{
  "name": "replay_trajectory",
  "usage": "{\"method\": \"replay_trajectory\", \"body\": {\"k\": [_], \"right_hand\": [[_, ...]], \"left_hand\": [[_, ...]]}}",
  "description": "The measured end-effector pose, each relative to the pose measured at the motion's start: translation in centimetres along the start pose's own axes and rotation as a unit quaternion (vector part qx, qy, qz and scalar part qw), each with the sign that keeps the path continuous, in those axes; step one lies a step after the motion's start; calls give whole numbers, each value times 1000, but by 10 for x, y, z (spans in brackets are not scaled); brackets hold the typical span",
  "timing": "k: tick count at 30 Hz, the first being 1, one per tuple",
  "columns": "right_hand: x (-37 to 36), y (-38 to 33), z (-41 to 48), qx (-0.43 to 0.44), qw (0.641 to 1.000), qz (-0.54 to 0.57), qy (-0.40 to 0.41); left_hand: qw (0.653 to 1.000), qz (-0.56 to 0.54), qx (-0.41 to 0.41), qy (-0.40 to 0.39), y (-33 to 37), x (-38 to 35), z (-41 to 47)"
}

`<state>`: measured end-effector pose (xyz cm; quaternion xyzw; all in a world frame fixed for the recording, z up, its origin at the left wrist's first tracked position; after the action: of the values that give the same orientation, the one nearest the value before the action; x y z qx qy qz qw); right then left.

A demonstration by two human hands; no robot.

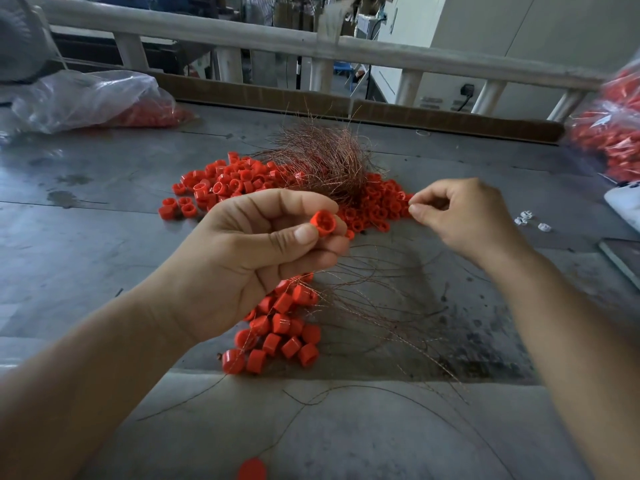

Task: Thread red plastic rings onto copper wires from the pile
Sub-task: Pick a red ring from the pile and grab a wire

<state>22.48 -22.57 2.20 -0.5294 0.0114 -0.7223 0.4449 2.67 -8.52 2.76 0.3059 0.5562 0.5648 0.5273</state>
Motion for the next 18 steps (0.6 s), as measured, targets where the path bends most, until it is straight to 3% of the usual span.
{"method": "replay_trajectory", "body": {"k": [9, 18], "right_hand": [[-33, 1, 0, 71, 993, -61, -73], [-26, 3, 1, 50, 996, -7, -73]], "left_hand": [[1000, 1, 4, -6, -2, 1, 1], [996, -77, 39, 12, -5, 2, 4]]}}
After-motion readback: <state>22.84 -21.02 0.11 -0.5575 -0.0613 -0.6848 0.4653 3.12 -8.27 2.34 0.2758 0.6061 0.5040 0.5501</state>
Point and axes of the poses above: each hand's wrist, its own z-axis towards the middle knuckle, its own x-axis out of the back of the hand, y = z × x, the point moved 1 cm from there along z, towards the middle knuckle, and after that the axes turned 7 degrees about y, right-handed, at the moved point
